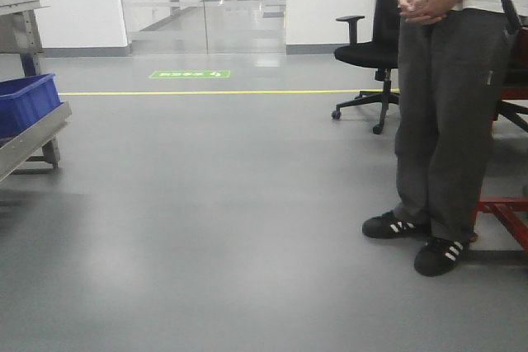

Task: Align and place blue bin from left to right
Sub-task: 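Carry the blue bin with both grippers across the floor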

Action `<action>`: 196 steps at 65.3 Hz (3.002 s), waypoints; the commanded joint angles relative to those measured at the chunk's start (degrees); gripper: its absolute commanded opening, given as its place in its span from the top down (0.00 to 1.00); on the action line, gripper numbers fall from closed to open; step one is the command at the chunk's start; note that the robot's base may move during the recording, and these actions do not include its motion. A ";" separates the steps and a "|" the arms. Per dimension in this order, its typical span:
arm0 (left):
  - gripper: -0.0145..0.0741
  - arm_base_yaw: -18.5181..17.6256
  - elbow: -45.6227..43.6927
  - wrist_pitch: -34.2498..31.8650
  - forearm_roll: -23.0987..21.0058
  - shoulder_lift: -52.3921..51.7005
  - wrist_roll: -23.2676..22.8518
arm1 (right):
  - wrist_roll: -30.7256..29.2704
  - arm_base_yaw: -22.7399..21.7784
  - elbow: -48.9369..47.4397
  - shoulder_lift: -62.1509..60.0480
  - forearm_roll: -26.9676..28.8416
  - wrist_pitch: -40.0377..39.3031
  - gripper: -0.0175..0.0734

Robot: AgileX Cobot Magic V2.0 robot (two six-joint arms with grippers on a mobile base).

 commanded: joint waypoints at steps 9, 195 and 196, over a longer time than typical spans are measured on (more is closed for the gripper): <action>0.96 -0.65 -0.99 -4.25 -1.34 -1.66 0.58 | 0.73 -0.28 -1.10 -1.05 -0.47 -5.38 0.88; 0.96 -0.65 -0.99 -33.70 0.20 -1.66 0.58 | 0.73 -0.28 -1.10 -1.05 -0.37 -5.74 0.88; 0.96 -0.65 -0.99 -33.70 0.20 -1.66 0.58 | 0.73 -0.28 -1.10 -1.05 -0.37 -5.74 0.88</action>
